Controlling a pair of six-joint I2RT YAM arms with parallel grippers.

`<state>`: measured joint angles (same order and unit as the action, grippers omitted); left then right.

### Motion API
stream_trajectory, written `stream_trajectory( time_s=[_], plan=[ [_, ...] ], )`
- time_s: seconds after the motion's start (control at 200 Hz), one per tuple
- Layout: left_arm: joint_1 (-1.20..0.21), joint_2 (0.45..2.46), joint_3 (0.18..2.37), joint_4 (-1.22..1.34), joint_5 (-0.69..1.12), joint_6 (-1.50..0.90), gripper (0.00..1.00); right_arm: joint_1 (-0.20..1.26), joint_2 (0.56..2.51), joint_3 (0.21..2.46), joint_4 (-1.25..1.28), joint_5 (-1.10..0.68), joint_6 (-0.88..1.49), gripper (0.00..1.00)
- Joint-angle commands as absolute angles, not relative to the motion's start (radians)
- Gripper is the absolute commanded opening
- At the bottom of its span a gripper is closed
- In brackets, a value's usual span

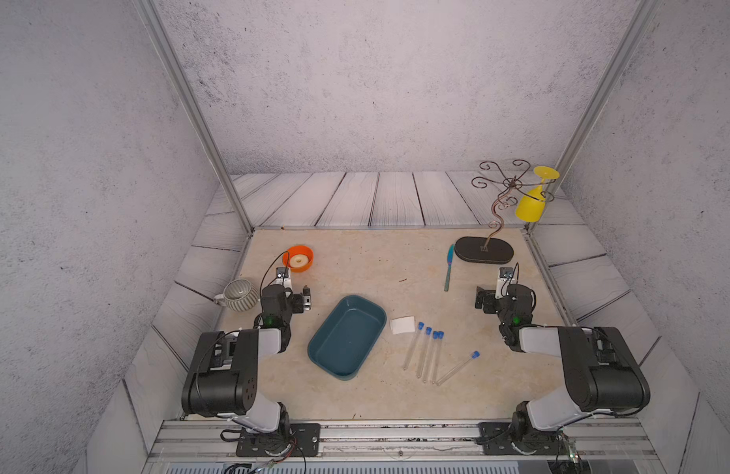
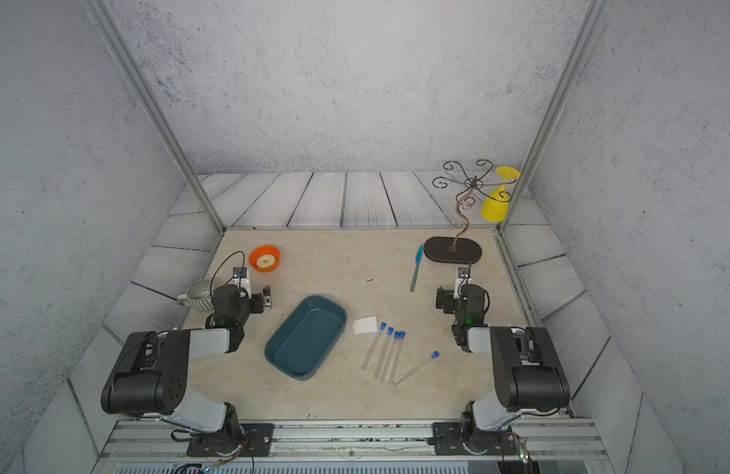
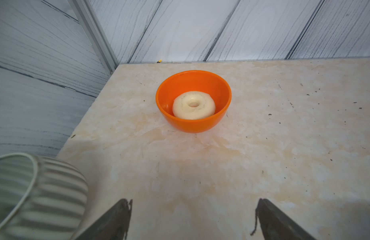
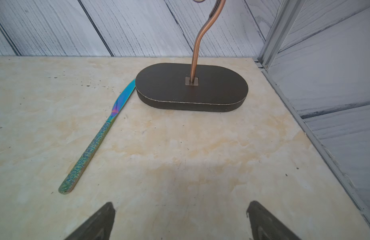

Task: Wipe the exteriors of test tubes
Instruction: Adjust the storage box at the center of the board.

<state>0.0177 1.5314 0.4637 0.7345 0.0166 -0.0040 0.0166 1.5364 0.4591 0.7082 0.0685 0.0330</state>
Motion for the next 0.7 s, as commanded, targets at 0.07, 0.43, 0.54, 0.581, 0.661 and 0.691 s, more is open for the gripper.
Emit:
stream_trajectory(
  time_s=[0.07, 0.43, 0.54, 0.581, 0.661, 0.691],
  plan=[
    [0.025, 1.526, 0.467, 0.743, 0.041, 0.001, 0.97, 0.018, 1.532, 0.466, 0.708, 0.061, 0.031, 0.99],
    [0.025, 1.531, 0.472, 0.738, 0.034, -0.005, 0.97, 0.02, 1.529, 0.465, 0.71, 0.063, 0.031, 0.99],
    [0.026, 1.531, 0.472, 0.741, 0.031, -0.008, 0.97, 0.018, 1.532, 0.466, 0.71, 0.061, 0.031, 0.99],
    [0.026, 1.53, 0.472, 0.741, 0.031, -0.008, 0.97, 0.018, 1.533, 0.466, 0.714, 0.061, 0.033, 0.99],
    [0.026, 1.531, 0.472, 0.741, 0.031, -0.008, 0.97, 0.018, 1.534, 0.465, 0.716, 0.061, 0.032, 0.99],
    [0.027, 1.531, 0.472, 0.741, 0.031, -0.008, 0.97, 0.018, 1.535, 0.466, 0.714, 0.061, 0.033, 0.99]
  ],
)
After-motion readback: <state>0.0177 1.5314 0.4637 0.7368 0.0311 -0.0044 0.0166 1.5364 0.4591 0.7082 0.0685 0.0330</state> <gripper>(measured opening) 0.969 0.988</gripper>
